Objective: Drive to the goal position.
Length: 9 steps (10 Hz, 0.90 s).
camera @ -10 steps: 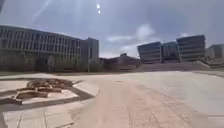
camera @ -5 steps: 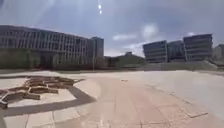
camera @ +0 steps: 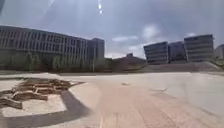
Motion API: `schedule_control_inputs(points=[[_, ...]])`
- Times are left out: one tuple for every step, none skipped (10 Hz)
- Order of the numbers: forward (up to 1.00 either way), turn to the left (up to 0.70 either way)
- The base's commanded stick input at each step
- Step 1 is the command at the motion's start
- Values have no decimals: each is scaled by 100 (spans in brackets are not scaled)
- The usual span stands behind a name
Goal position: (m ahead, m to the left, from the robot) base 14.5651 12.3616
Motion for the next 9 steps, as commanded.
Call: schedule_control_inputs(points=[[100, 1], [100, 1], [100, 2], [100, 2], [100, 2], [100, 3], [100, 19], [100, 37], [100, 40]])
